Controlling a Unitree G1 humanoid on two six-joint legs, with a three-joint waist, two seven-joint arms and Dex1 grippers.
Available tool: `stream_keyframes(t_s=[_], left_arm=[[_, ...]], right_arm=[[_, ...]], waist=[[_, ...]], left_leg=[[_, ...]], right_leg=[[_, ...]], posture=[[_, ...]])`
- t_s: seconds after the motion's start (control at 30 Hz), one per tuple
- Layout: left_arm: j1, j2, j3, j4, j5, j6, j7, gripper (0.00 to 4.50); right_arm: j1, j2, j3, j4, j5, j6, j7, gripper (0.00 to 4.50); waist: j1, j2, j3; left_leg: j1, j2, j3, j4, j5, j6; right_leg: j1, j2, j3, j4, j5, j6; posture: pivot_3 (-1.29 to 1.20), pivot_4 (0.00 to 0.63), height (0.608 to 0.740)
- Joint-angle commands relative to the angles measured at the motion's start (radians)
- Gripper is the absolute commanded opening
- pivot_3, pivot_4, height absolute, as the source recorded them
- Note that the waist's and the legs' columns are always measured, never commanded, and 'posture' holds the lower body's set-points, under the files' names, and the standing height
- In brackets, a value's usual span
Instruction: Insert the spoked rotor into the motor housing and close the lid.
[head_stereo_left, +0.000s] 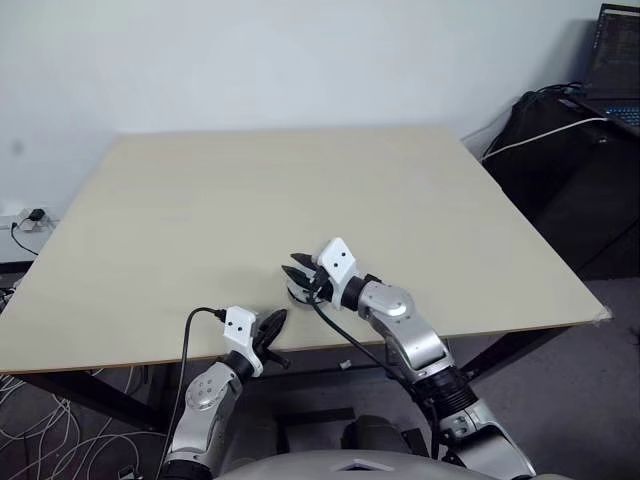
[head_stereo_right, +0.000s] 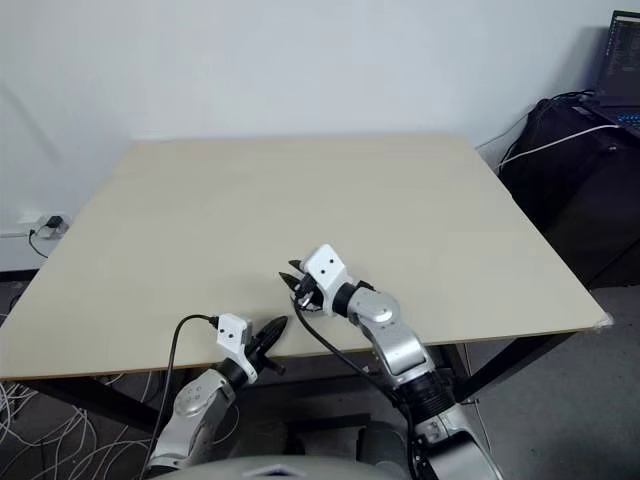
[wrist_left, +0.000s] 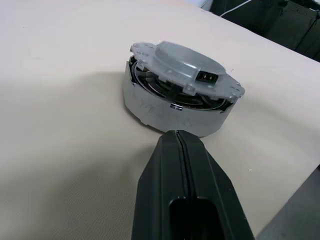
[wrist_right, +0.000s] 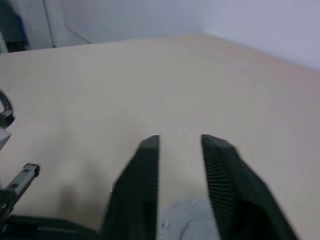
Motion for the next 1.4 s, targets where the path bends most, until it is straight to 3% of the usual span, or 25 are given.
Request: stream_keyframes(t_s=[0.03, 0.23, 0.77, 1.4], left_arm=[[-0.016, 0.001, -0.007, -0.042, -0.006, -0.007, -0.011, 0.00], [-0.009, 0.003, -0.001, -0.047, -0.006, -0.008, -0.005, 0.00], [0.001, 0.004, 0.000, -0.064, -0.004, -0.007, 0.004, 0.00], [0.011, 0.004, -0.005, -0.093, -0.003, 0.009, 0.010, 0.00]], right_arm=[[-0.044, -0.029, -0.017, 0.004, 0.036, -0.018, 0.075, 2.52], [-0.084, -0.055, -0.016, 0.080, 0.034, -0.019, 0.126, 4.49], [-0.152, -0.114, -0.042, 0.197, 0.056, 0.067, 0.238, 4.49], [-0.218, -0.095, -0.060, 0.327, 0.039, 0.089, 0.209, 4.49]], waist=[[0.001, 0.000, 0.000], [0.002, 0.000, 0.000], [0.010, 0.000, 0.000], [0.009, 0.000, 0.000]], left_leg=[[0.000, 0.000, 0.000, 0.000, 0.000, 0.000], [-0.001, 0.000, 0.000, 0.000, 0.000, 0.000], [-0.002, 0.000, 0.000, 0.000, 0.000, 0.000], [-0.004, 0.000, 0.000, 0.000, 0.000, 0.000]], right_leg=[[0.000, 0.000, 0.000, 0.000, 0.000, 0.000], [-0.001, 0.000, 0.000, -0.001, 0.000, 0.000], [-0.002, -0.001, 0.000, -0.001, 0.000, -0.001], [-0.004, -0.002, 0.001, -0.001, 0.000, -0.001]], posture=[[0.00, 0.000, 0.740], [0.00, 0.000, 0.740], [0.00, 0.000, 0.740], [0.00, 0.000, 0.740]])
